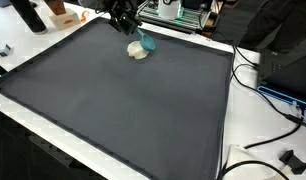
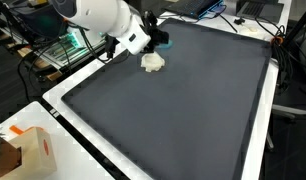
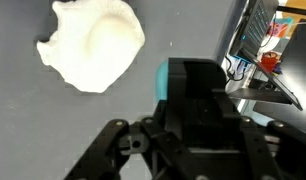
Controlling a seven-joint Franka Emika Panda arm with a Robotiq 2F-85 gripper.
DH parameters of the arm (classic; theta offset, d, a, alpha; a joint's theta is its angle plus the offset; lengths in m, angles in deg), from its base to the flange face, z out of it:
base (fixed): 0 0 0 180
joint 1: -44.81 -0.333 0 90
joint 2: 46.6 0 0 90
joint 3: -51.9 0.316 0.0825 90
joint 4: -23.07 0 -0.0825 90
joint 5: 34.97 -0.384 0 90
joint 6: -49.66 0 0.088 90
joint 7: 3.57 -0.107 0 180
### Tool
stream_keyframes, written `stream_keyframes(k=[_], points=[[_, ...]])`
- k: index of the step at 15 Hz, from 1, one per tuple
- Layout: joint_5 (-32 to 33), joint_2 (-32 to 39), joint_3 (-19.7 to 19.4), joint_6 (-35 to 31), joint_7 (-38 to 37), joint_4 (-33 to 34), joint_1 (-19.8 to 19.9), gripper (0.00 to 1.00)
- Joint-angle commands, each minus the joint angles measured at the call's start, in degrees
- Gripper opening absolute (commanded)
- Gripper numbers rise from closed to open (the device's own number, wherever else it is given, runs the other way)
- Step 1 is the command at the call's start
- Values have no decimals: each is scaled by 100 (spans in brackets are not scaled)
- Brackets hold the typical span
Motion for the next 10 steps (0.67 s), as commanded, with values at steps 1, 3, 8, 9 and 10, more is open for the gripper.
stream_keyframes(k=[1,3,8,9,10], points=[[-107,306,71,316,0,197,230,25],[-101,428,76,435,-2,266,294,25],[-127,728,106,716,-40,482,400,25],[-133,779,114,773,-47,524,417,25],[-138,830,124,838,-57,573,436,25]])
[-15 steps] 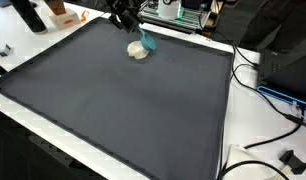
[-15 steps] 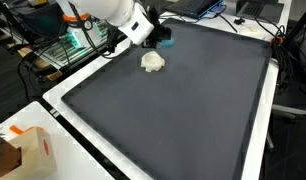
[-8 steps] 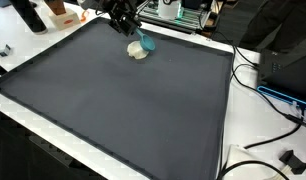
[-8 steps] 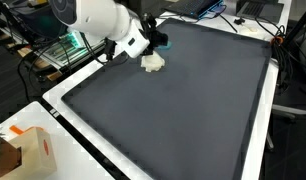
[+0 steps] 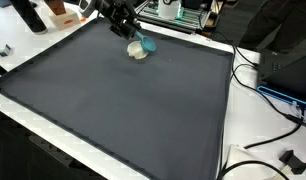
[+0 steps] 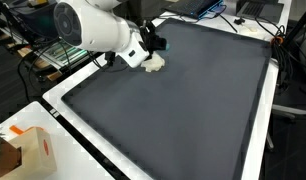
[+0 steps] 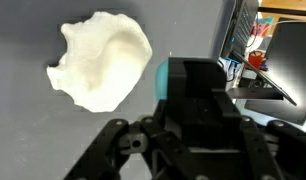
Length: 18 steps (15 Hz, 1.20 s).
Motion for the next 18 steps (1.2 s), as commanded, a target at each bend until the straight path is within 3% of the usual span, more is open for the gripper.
stream_keyframes(k=[1,9,18], points=[[-135,248,93,343,-52,245,174,25],[-126,446,74,797,-473,488,272,25],[-22,105,6,369,-1555,278,176,25]])
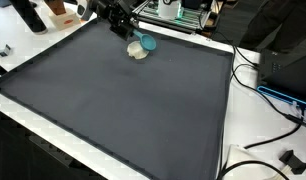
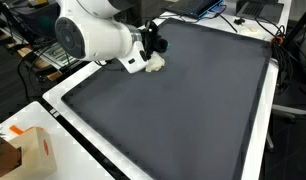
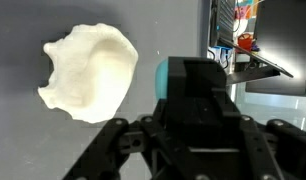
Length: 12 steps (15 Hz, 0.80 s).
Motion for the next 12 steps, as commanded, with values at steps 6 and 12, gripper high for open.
stream_keyframes(k=[6,12], points=[[220,-755,-48,-720,-1401,-390,-122,25],[1056,-1539,30,-1602,-3059,-712,-350,25]])
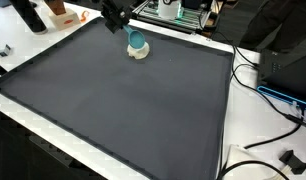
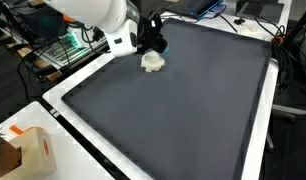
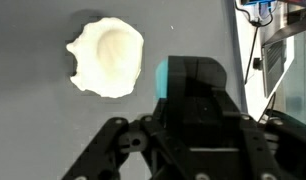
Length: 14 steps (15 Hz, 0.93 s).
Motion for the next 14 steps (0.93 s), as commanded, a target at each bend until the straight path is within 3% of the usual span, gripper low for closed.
stream_keyframes(k=[1,7,14], points=[[669,-671,55,-515,-1102,-400,-185,25],[1971,-1291,258,-702,-2867,-466,-405,25],[3339,-1824,562,-562,-4401,-438,-585,25]])
